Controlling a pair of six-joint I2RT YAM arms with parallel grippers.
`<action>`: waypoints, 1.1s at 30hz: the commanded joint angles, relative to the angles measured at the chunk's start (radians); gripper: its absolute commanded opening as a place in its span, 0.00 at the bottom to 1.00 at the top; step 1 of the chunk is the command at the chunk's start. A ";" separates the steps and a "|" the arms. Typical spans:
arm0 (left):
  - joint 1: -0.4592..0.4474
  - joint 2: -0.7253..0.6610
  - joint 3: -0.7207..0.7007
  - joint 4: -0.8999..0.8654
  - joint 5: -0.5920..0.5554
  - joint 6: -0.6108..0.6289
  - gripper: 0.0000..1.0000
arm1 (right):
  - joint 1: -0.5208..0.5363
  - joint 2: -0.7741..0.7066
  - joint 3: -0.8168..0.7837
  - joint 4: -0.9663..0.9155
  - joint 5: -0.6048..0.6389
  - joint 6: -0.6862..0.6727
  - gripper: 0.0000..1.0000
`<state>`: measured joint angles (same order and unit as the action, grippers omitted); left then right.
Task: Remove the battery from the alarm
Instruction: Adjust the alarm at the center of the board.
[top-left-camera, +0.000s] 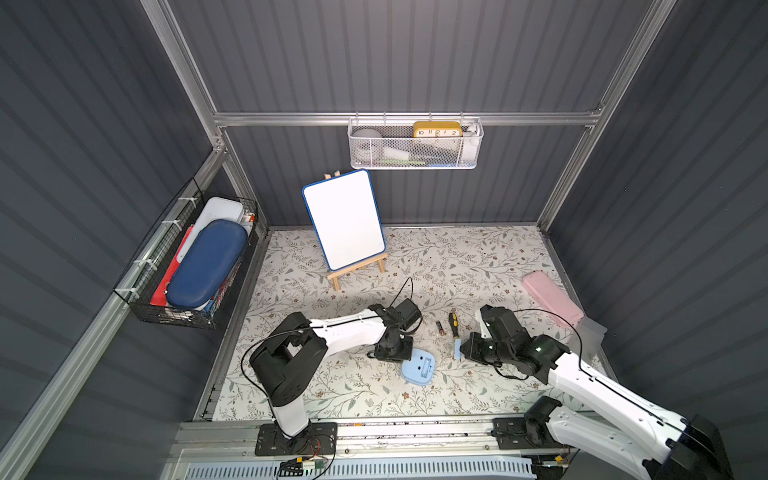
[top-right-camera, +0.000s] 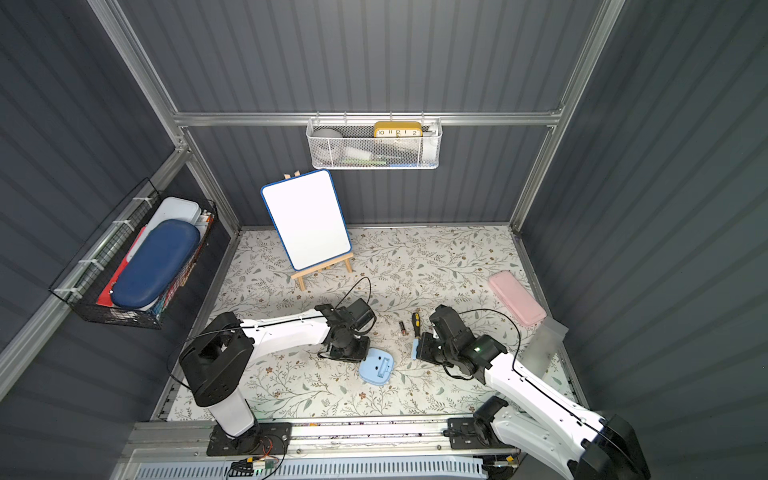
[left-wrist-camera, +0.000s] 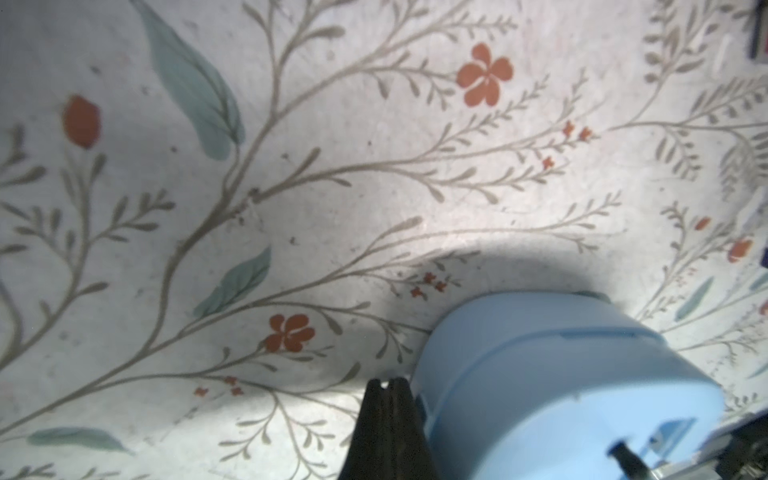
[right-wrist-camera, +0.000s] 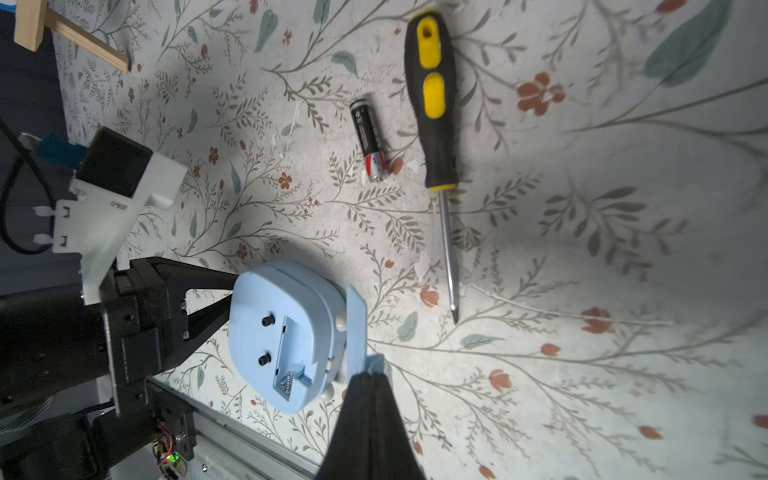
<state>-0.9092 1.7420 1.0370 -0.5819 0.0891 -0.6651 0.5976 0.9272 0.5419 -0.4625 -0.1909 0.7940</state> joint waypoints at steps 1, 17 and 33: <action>-0.005 -0.051 -0.051 0.079 0.087 -0.055 0.00 | 0.011 -0.002 -0.036 0.142 -0.121 0.073 0.03; -0.024 -0.147 -0.172 0.200 0.155 -0.136 0.00 | 0.059 -0.015 -0.119 0.162 -0.137 0.150 0.02; -0.063 -0.115 -0.127 0.192 0.118 -0.163 0.00 | 0.057 0.026 -0.121 0.172 -0.124 -0.006 0.02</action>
<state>-0.9710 1.6161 0.8749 -0.3664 0.2295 -0.8234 0.6518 0.9398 0.4042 -0.2779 -0.3279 0.8593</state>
